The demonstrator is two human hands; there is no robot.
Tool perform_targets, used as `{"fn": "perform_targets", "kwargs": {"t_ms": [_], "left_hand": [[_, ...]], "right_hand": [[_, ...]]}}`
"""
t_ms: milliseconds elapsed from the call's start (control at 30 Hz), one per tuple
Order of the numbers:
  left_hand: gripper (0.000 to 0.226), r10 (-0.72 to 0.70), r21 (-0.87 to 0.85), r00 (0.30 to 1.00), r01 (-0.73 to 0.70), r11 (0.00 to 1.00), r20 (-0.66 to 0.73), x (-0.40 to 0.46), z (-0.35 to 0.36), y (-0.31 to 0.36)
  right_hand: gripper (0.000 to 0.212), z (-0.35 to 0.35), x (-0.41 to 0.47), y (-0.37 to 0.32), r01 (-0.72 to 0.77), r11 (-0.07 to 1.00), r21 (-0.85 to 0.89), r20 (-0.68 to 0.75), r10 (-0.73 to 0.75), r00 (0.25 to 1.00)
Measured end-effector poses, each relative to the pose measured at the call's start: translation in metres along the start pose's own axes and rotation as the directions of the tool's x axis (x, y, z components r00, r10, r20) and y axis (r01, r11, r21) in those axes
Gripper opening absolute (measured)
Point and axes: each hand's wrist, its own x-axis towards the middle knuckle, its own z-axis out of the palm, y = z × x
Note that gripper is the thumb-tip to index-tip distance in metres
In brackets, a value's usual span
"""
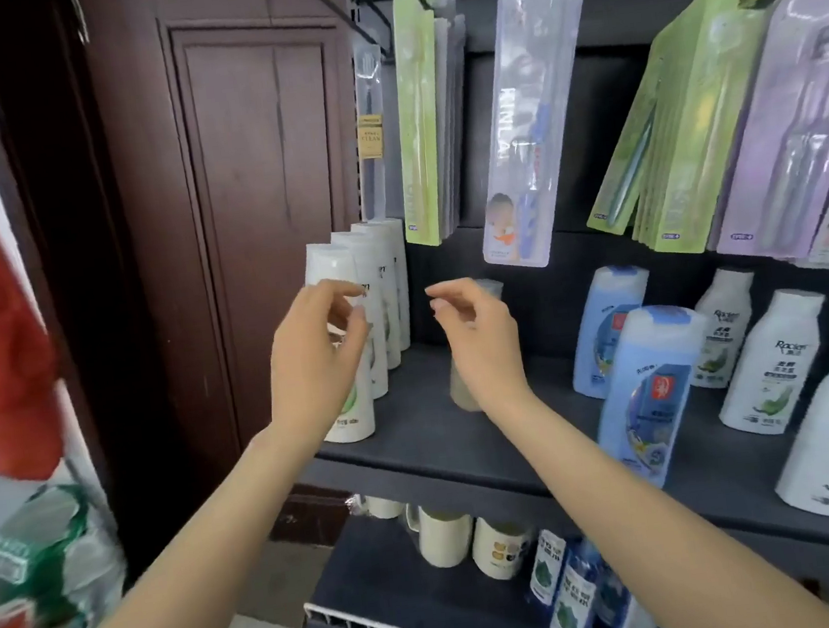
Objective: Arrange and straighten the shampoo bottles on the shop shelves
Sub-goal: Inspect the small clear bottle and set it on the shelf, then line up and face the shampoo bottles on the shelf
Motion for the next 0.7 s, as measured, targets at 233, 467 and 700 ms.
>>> {"fn": "perform_targets", "kwargs": {"t_ms": [233,467,700], "left_hand": [[0.035,-0.013,-0.094,0.987,0.028,0.995,0.159,0.050,-0.032,-0.056],[0.043,0.014,-0.154,0.851,0.078,0.985,0.525,0.073,-0.049,-0.093],[0.043,0.025,-0.256,0.770,0.182,0.950,0.638,0.070,-0.052,-0.110]], "right_hand": [[0.035,0.055,0.013,-0.048,-0.034,0.998,-0.058,-0.041,0.032,0.999],[0.039,0.099,0.010,-0.076,-0.198,0.976,-0.089,-0.122,0.187,0.975],[0.064,0.124,0.016,-0.079,-0.262,0.924,-0.277,-0.254,0.192,0.948]]}}
